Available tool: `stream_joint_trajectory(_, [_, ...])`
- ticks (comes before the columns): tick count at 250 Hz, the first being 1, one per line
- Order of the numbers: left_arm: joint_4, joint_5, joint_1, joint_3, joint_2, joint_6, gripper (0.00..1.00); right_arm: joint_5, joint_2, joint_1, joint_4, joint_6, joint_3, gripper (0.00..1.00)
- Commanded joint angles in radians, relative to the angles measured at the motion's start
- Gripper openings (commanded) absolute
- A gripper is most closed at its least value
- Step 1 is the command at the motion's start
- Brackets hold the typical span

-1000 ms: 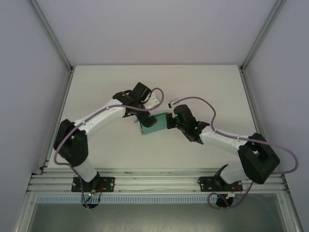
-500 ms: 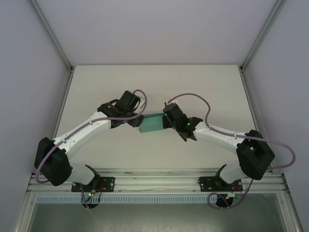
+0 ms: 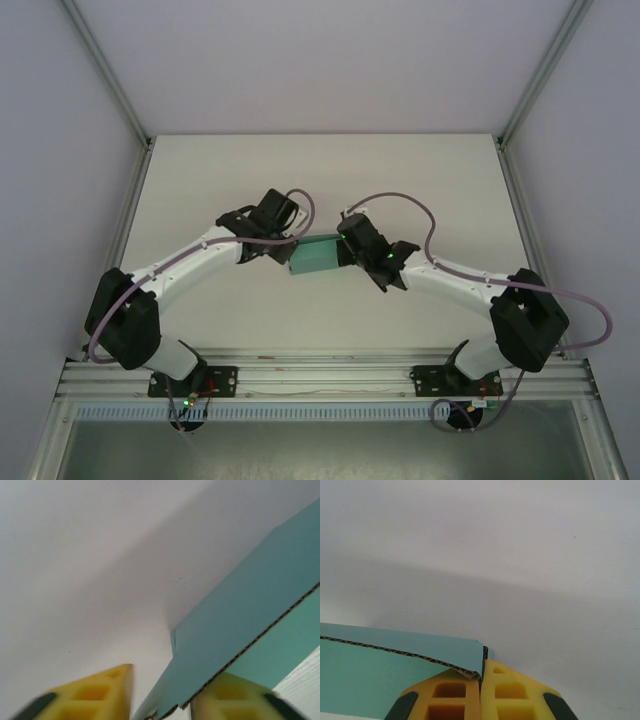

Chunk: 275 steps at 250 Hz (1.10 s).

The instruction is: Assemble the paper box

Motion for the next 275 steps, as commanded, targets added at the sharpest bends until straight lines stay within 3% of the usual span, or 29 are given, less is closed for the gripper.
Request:
stream_joint_trajectory(1, [-0.009, 0.013, 0.009, 0.039, 0.006, 0.004, 0.04, -0.041, 0.049, 0.009, -0.208, -0.006, -0.028, 0.00])
stream_joint_trajectory(28, [-0.013, 0.028, 0.009, 0.048, 0.001, -0.056, 0.01, -0.043, 0.051, 0.009, -0.232, 0.005, -0.010, 0.00])
stream_joint_trajectory(62, [-0.045, 0.090, 0.008, 0.078, 0.025, -0.243, 0.01, -0.006, 0.050, 0.014, -0.275, 0.076, 0.007, 0.00])
stream_joint_trajectory(93, [-0.061, 0.063, 0.007, 0.077, 0.065, -0.429, 0.00, 0.012, 0.047, 0.023, -0.301, 0.170, 0.014, 0.00])
stream_joint_trajectory(127, [-0.027, 0.054, 0.002, 0.039, 0.081, -0.507, 0.00, 0.020, 0.046, 0.045, -0.301, 0.211, 0.022, 0.00])
stream_joint_trajectory(222, [0.066, 0.050, -0.009, -0.107, 0.069, -0.532, 0.00, 0.043, 0.056, 0.053, -0.285, 0.237, 0.014, 0.00])
stream_joint_trajectory(275, [0.248, -0.026, -0.048, -0.318, 0.018, -0.492, 0.00, 0.045, 0.001, 0.053, -0.091, 0.156, -0.130, 0.00])
